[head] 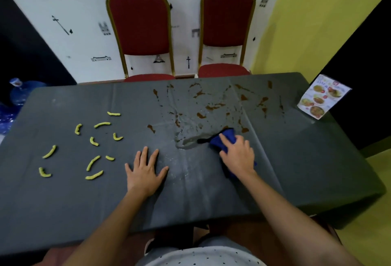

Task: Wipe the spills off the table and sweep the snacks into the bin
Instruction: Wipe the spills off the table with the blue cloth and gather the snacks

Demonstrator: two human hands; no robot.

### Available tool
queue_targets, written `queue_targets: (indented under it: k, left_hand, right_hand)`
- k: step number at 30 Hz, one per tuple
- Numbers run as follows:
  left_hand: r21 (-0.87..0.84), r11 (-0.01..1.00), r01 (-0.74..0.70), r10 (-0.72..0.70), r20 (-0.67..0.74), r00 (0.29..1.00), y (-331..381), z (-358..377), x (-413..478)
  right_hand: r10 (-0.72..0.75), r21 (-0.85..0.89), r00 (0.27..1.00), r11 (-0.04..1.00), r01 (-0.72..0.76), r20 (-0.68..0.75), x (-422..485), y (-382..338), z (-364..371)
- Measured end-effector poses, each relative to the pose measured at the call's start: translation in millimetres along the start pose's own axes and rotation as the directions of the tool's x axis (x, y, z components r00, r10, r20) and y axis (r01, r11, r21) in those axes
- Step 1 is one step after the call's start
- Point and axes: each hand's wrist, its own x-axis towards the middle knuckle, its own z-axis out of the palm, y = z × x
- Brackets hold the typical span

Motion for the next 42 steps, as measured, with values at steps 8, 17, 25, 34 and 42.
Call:
queue_targets:
  k: [8,17,25,34,42]
  left_hand:
    - [-0.03,0.999,0.038,-0.037,0.014,0.999,-1,4,3]
    - [0.008,0.999,0.038,-0.039,0.025,0.999,2,2,1]
    - [0.006,0.999,0.039,-0.039,-0.017,0.999,3,5,-4]
    - [0.033,0.999,-0.001,0.006,-0.16,0.987,-1,9,-2]
    - [-0.033,0.992,0.12,-0.123,-0.098,0.988,-15,1,19]
  right_hand:
    - [0.403,0.09,0.915,0.91,-0.404,0.028,56,28,-1]
    - [-0.108,0.056,0.991,0.993,0.104,0.073,36,-81,7]
    - [0.054,0.052,0.998,0.997,-0.054,0.012,66,-8,2]
    - [-0.043,0.028,0.998,0.999,0.042,0.04,56,-55,-2]
    - [-0.394,-0.059,0.918,0.916,0.396,0.041,4,-93,17]
